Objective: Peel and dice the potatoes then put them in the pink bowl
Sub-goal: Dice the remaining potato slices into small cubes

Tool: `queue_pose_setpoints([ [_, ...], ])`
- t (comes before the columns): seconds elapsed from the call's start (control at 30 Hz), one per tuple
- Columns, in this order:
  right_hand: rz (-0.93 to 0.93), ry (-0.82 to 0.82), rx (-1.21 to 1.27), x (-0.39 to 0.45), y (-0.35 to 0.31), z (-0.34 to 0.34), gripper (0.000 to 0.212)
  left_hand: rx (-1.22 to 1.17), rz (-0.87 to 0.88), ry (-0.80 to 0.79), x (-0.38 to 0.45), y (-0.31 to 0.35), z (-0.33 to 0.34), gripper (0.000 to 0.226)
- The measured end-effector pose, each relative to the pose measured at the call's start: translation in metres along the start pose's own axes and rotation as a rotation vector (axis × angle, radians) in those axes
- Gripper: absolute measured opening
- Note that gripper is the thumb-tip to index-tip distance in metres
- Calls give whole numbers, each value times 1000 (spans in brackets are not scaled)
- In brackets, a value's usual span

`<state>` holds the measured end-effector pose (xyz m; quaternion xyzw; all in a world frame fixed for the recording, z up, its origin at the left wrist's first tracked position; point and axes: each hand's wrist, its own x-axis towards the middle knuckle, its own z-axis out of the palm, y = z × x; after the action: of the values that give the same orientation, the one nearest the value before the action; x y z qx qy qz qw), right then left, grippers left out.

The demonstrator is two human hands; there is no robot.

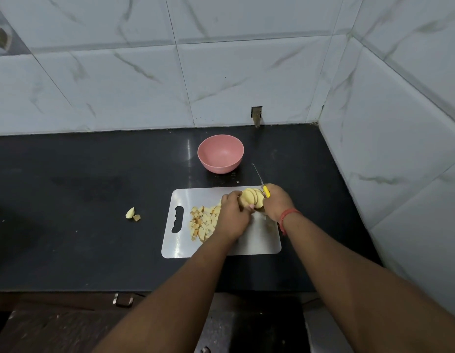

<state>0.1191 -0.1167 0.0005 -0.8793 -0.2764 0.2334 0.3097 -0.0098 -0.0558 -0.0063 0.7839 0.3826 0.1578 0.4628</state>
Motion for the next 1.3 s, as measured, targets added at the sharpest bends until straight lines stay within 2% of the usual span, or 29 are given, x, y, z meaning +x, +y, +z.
queue_pose_setpoints([
  [0.1,27,56,87,-5,11,-8,42,-10,41,43,-6,-5,1,46],
  [0.17,43,107,153,-11,18,-9,44,52,115,-12,-10,-9,1,49],
  [0.23,43,151,201,-19,24,-8,43,207,191,-89,-13,-15,3,53],
  [0.33,25,162,246,-34,29,-2,38,462,305,-94,-14,-19,9,58],
  [0.5,35,134,308,-53,32,7,35,718,432,-181,-15,-13,18,56],
  [0.6,51,118,318,-62,34,7,38,658,467,-228,-15,-16,18,41],
  [0.77,113,84,291,-79,37,12,35,507,365,-234,-14,-21,7,53],
  [0.9,138,-13,147,-98,32,19,17,530,343,-206,-15,-22,9,43],
  [1.07,93,0,-174,-109,34,27,19,535,318,-148,-14,-19,14,36],
  [1.3,110,-52,-223,-119,36,31,19,570,302,-139,-12,-19,16,40],
])
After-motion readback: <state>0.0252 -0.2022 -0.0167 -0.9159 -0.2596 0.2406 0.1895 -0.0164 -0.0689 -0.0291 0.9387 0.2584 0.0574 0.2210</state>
